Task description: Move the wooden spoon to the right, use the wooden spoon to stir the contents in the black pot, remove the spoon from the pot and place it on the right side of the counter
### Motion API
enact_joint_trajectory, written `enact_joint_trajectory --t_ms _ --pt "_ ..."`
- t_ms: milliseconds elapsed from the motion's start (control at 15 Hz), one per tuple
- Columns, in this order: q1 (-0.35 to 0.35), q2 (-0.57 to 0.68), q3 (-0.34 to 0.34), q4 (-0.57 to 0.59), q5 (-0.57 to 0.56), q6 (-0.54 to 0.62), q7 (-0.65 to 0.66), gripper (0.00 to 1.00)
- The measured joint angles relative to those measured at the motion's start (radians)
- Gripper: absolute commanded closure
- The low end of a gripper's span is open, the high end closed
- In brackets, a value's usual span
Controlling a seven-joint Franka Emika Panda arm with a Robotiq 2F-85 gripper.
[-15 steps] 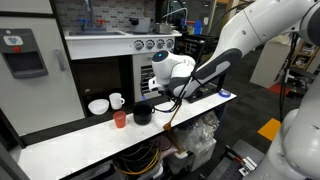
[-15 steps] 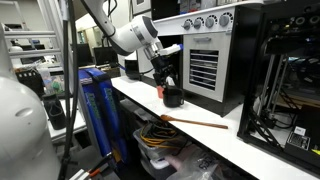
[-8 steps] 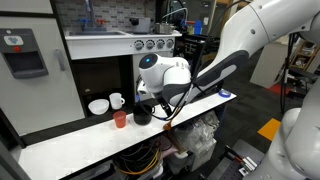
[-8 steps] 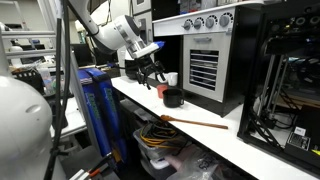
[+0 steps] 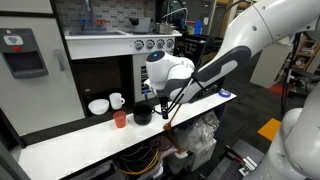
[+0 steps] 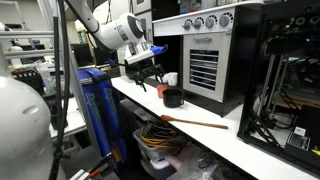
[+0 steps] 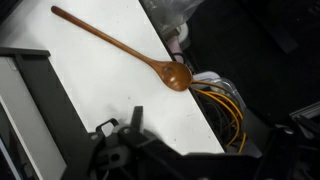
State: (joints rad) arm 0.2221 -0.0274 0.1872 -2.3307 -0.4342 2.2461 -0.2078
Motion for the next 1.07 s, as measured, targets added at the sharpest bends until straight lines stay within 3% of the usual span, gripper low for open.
enact_joint_trajectory --t_ms 467,800,1067 --pt "-0.043 -0.228 -0.078 -0.184 0.210 0.079 0.010 0.00" --pt "-0.055 -0.371 -0.134 -0.272 0.252 0.119 0.010 0.00" --pt "-0.059 -0.390 -0.188 -0.287 0.287 0.182 -0.033 0.00"
